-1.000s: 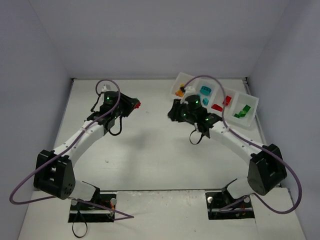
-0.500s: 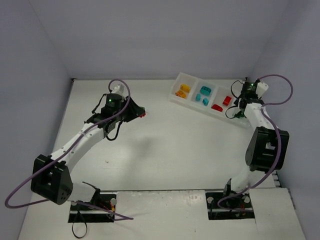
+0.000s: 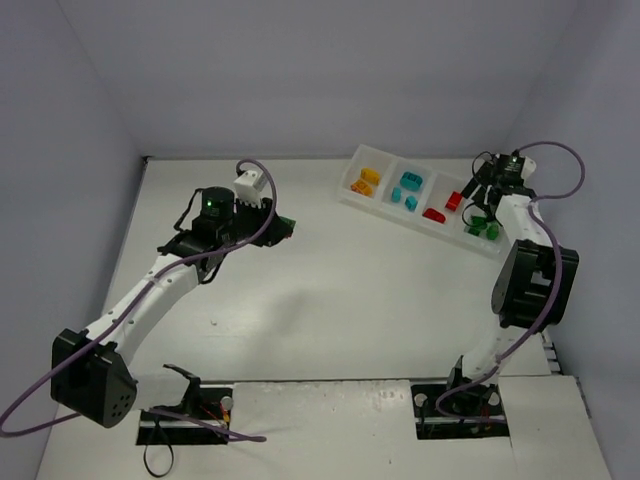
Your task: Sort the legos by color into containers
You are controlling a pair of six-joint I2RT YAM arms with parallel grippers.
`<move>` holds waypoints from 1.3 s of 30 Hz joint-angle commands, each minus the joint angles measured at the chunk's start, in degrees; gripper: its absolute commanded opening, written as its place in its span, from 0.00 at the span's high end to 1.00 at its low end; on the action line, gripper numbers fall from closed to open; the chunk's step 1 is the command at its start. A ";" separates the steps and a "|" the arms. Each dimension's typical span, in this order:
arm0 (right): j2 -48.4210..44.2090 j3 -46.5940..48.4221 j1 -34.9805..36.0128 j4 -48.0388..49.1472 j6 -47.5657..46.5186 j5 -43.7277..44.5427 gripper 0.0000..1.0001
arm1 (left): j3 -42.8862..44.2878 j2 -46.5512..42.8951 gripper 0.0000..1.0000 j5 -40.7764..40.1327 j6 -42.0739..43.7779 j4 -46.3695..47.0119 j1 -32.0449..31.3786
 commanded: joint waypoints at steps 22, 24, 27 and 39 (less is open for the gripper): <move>-19.63 -3.40 38.31 6.78 5.86 -53.29 0.26 | 0.63 -4.55 0.99 1.37 39.33 5.78 -9.34; -19.02 -2.88 39.89 6.95 6.30 -53.21 0.25 | 0.72 -4.38 1.00 0.85 39.77 5.78 -10.04; -17.79 -2.43 41.13 6.95 6.74 -53.64 0.24 | 0.90 -4.29 1.00 0.84 39.86 5.78 -10.31; -15.67 -1.91 45.00 7.04 6.66 -50.05 0.29 | 1.34 -4.73 0.99 1.37 40.04 5.78 -11.62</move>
